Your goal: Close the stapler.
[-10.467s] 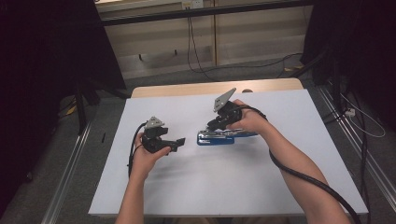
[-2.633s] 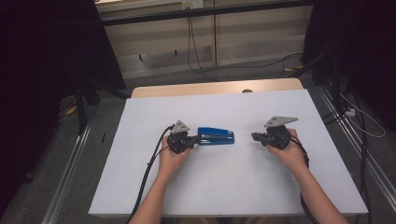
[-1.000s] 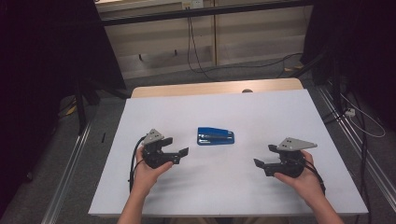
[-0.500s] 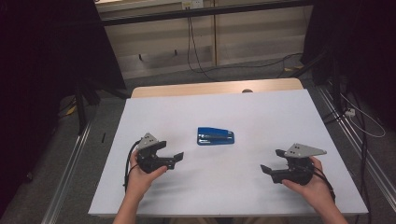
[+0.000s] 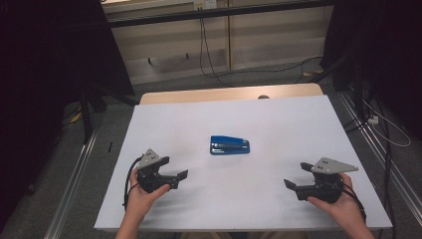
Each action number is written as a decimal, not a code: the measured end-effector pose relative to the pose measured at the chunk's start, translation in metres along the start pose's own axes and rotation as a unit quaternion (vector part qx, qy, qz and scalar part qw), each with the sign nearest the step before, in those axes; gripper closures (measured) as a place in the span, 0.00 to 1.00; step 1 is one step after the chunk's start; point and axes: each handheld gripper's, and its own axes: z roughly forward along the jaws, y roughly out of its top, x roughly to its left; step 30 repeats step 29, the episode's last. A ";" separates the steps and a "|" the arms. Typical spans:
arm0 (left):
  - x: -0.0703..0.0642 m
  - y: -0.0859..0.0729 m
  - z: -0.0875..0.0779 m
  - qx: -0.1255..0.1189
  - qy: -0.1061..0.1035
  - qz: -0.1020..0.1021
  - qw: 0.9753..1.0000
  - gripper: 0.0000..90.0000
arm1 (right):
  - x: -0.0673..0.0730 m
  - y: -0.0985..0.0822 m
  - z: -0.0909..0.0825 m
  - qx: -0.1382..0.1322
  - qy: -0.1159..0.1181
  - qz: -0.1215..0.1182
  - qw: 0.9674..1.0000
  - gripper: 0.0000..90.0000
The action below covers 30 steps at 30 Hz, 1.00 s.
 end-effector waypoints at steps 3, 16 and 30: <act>0.000 -0.001 -0.004 -0.003 -0.003 0.005 1.000 0.10 | 0.001 -0.002 -0.002 0.000 -0.003 -0.003 1.000 0.18; 0.005 -0.012 -0.019 -0.001 -0.002 0.008 1.000 0.10 | 0.005 -0.001 0.000 -0.005 0.004 -0.012 1.000 0.16; 0.010 -0.014 -0.022 -0.001 -0.004 0.004 1.000 0.10 | 0.003 -0.003 -0.001 -0.008 0.001 -0.008 1.000 0.15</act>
